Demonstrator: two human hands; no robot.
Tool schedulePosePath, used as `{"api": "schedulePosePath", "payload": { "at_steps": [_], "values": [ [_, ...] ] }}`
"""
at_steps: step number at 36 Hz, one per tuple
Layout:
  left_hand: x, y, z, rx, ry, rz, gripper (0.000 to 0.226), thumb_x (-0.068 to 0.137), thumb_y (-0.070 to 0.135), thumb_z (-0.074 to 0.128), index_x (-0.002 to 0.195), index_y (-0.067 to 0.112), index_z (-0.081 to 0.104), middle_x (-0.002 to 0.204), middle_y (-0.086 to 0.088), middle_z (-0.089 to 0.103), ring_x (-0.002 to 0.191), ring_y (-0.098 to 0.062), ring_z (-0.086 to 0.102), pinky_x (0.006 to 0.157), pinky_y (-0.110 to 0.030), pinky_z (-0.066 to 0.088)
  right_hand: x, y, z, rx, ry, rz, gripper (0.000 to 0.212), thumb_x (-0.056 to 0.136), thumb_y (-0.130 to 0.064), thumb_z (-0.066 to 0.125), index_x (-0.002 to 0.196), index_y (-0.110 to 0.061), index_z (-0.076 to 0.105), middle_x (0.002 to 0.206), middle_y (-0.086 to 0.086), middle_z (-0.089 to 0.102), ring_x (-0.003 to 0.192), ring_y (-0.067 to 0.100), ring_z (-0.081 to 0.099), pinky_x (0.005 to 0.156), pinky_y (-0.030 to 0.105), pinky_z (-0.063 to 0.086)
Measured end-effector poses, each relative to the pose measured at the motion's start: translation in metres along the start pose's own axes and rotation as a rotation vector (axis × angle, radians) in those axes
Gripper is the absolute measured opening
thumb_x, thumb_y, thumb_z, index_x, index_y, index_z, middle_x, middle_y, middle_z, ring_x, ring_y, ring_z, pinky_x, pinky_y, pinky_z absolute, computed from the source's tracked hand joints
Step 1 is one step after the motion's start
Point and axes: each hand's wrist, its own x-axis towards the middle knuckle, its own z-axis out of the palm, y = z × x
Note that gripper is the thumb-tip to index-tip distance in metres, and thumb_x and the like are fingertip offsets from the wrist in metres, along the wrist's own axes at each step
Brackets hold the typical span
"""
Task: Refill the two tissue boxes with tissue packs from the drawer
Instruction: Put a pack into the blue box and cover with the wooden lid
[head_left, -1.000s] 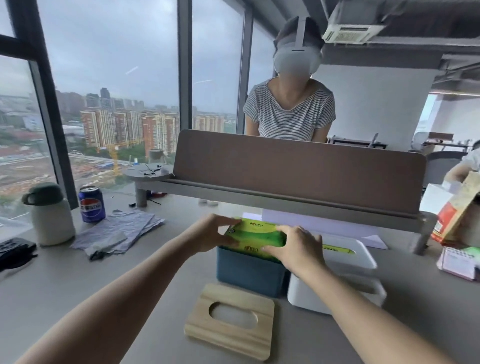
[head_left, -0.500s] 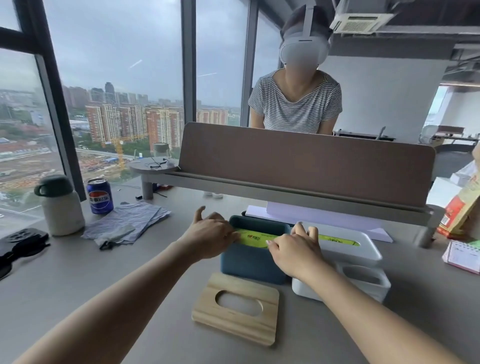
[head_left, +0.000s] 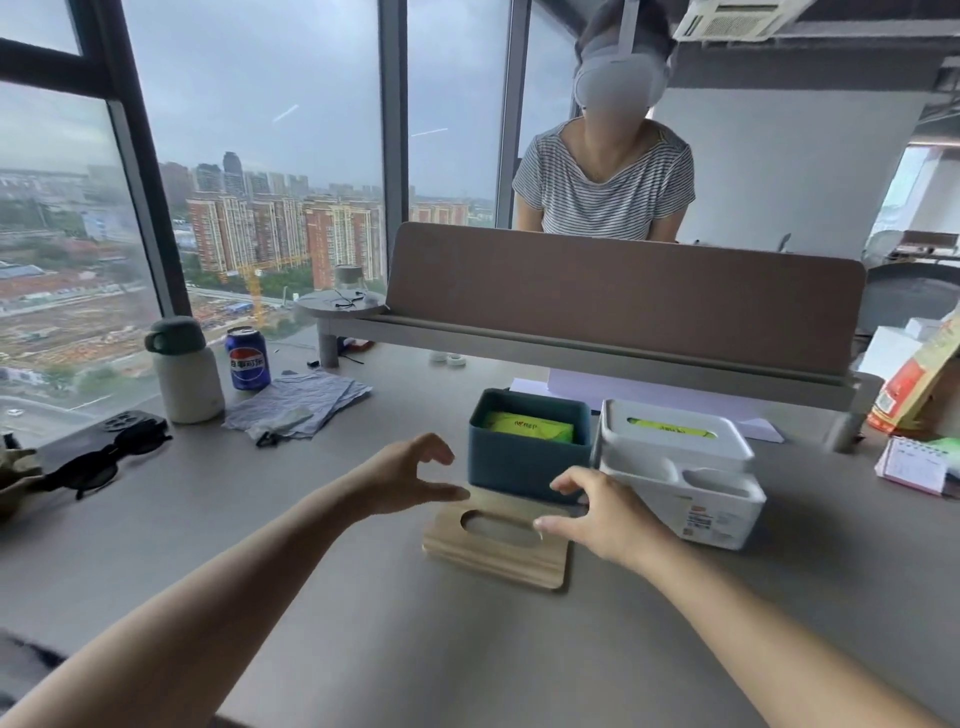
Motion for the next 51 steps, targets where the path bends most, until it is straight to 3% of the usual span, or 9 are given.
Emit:
{"api": "schedulePosePath", "payload": {
  "at_steps": [4, 7, 10, 17, 28, 33, 37, 43, 51],
  "values": [
    [-0.006, -0.009, 0.013, 0.001, -0.134, -0.142, 0.093, 0.045, 0.067, 0.073, 0.122, 0.025, 0.044, 0.133, 0.004, 0.05, 0.122, -0.015, 0.046, 0.103, -0.032, 0.04, -0.005, 0.004, 0.012, 0.008, -0.197, 0.121, 0.095, 0.057, -0.062, 0.08, 0.137, -0.027, 0.042, 0.143, 0.0, 0.046, 0.13, 0.016, 0.044, 0.104, 0.031, 0.04],
    [-0.007, -0.008, 0.02, 0.023, -0.231, -0.194, 0.109, 0.039, 0.064, 0.075, 0.133, 0.026, 0.035, 0.14, 0.002, 0.043, 0.124, -0.018, 0.043, 0.105, -0.035, 0.039, -0.006, 0.004, 0.018, 0.001, -0.281, 0.146, 0.111, 0.048, -0.069, 0.08, 0.141, -0.031, 0.032, 0.148, 0.0, 0.039, 0.135, 0.018, 0.036, 0.108, 0.035, 0.036],
    [-0.008, -0.004, 0.023, -0.013, -0.273, -0.206, 0.107, 0.048, 0.051, 0.083, 0.138, 0.026, 0.031, 0.145, 0.004, 0.037, 0.129, -0.016, 0.038, 0.106, -0.03, 0.036, -0.004, 0.004, 0.02, -0.013, -0.304, 0.142, 0.117, 0.045, -0.067, 0.082, 0.143, -0.033, 0.027, 0.149, 0.001, 0.038, 0.136, 0.019, 0.034, 0.109, 0.035, 0.035],
    [-0.009, -0.008, 0.021, 0.037, -0.313, -0.181, 0.112, 0.041, 0.054, 0.087, 0.138, 0.045, 0.032, 0.146, 0.004, 0.036, 0.13, -0.017, 0.038, 0.107, -0.034, 0.038, 0.001, 0.003, 0.018, -0.092, -0.332, 0.125, 0.117, 0.052, -0.056, 0.086, 0.147, -0.031, 0.022, 0.15, 0.004, 0.034, 0.14, 0.022, 0.027, 0.111, 0.038, 0.032],
    [-0.032, 0.0, 0.023, 0.184, -0.236, -0.056, 0.115, 0.055, 0.048, 0.088, 0.149, 0.031, 0.024, 0.149, 0.004, 0.034, 0.137, -0.016, 0.025, 0.113, -0.034, 0.029, -0.008, 0.004, 0.021, -0.162, -0.37, -0.008, 0.121, 0.053, -0.061, 0.083, 0.15, -0.033, 0.015, 0.151, 0.0, 0.028, 0.142, 0.017, 0.023, 0.116, 0.034, 0.025],
    [-0.045, -0.002, 0.024, 0.187, -0.124, 0.008, 0.12, 0.049, 0.055, 0.082, 0.149, 0.026, 0.023, 0.147, 0.003, 0.033, 0.134, -0.018, 0.028, 0.111, -0.033, 0.032, -0.017, 0.002, 0.022, -0.153, -0.277, -0.081, 0.118, 0.055, -0.056, 0.082, 0.15, -0.03, 0.017, 0.152, -0.004, 0.026, 0.142, 0.016, 0.022, 0.116, 0.03, 0.023],
    [-0.049, 0.008, 0.009, 0.218, 0.0, 0.124, 0.114, 0.058, 0.055, 0.083, 0.15, 0.031, 0.02, 0.151, 0.008, 0.03, 0.133, -0.016, 0.026, 0.108, -0.035, 0.037, -0.02, -0.002, 0.011, -0.14, -0.183, -0.133, 0.118, 0.055, -0.059, 0.08, 0.15, -0.033, 0.015, 0.15, -0.009, 0.023, 0.142, 0.012, 0.019, 0.115, 0.027, 0.023],
    [-0.038, 0.03, -0.022, 0.266, 0.116, 0.243, 0.111, 0.058, 0.062, 0.079, 0.149, 0.034, 0.021, 0.151, 0.014, 0.028, 0.133, -0.013, 0.023, 0.109, -0.035, 0.033, -0.014, -0.016, -0.032, -0.183, -0.068, -0.232, 0.117, 0.057, -0.061, 0.077, 0.15, -0.035, 0.011, 0.149, -0.012, 0.022, 0.14, 0.01, 0.022, 0.114, 0.026, 0.026],
    [0.018, 0.052, -0.041, 0.219, 0.199, 0.284, 0.11, 0.059, 0.053, 0.084, 0.149, 0.026, 0.027, 0.151, 0.007, 0.034, 0.135, -0.017, 0.029, 0.108, -0.027, 0.029, 0.033, -0.018, -0.085, -0.324, -0.013, -0.175, 0.117, 0.054, -0.068, 0.072, 0.15, -0.038, 0.011, 0.147, -0.009, 0.033, 0.136, 0.017, 0.028, 0.113, 0.033, 0.024]
  ]
}}
